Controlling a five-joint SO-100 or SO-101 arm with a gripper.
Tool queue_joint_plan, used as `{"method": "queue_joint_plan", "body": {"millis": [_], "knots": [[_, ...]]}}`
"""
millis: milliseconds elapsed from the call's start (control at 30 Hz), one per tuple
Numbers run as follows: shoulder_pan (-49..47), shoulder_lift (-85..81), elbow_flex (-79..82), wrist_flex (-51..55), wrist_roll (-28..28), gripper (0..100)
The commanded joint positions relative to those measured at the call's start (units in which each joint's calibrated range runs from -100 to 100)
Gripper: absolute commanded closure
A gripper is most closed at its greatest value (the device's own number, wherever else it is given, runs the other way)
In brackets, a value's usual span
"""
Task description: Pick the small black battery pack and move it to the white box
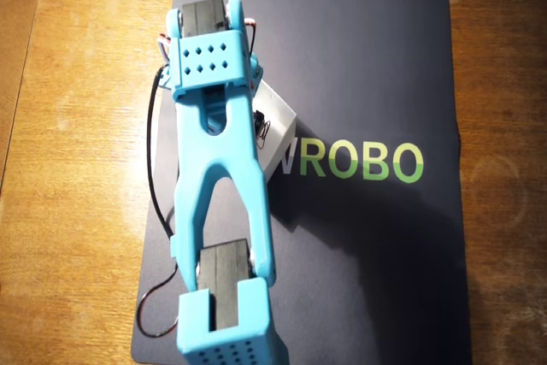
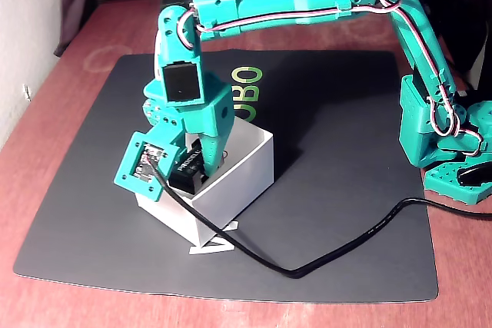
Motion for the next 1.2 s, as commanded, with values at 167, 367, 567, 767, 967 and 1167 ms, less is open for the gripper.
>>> {"method": "queue_joint_plan", "body": {"millis": [167, 367, 567, 767, 967, 1167], "knots": [[0.1, -0.1, -2.4, -0.8, 0.3, 92], [0.3, 0.9, -2.4, -0.8, 0.3, 89], [0.4, 1.4, -2.4, -0.8, 0.3, 86], [0.4, 1.5, -2.4, -0.8, 0.3, 86], [0.4, 0.5, -2.9, -0.8, 0.3, 86], [0.4, -3.0, -3.4, -1.3, 2.2, 86]]}}
